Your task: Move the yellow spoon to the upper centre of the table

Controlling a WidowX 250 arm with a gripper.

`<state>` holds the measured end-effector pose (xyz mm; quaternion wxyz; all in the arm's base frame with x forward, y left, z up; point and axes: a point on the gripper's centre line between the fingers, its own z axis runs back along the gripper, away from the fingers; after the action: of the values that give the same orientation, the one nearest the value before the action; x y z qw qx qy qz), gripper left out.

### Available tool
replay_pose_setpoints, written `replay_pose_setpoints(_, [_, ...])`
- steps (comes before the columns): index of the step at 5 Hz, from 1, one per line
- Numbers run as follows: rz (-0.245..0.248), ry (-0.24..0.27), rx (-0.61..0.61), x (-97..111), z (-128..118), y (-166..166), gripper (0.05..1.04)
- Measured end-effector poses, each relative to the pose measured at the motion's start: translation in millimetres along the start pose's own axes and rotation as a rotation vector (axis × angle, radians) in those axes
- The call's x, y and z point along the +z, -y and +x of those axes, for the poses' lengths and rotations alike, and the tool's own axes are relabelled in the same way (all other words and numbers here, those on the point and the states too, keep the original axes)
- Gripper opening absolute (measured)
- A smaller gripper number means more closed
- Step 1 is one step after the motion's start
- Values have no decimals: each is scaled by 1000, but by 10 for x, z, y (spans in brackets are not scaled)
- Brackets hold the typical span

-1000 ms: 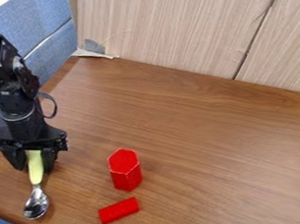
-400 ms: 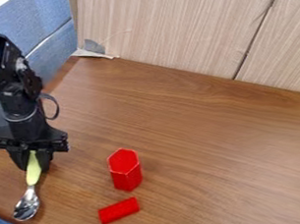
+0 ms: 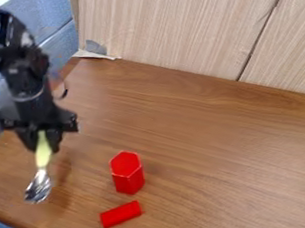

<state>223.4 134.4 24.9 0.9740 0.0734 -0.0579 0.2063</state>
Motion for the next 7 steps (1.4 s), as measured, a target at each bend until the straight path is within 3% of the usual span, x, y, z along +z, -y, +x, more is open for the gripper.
replay_pose_setpoints(2, [-117,41,-46,384,210,650,405])
replay_pose_setpoints(3, [-174,76,-105,563,393,1165,405])
replay_pose_setpoints(5, [-183,79,-219,468,613,2057,405])
replay_pose_setpoints(7, [-170,43,-258,114,735,2460,405])
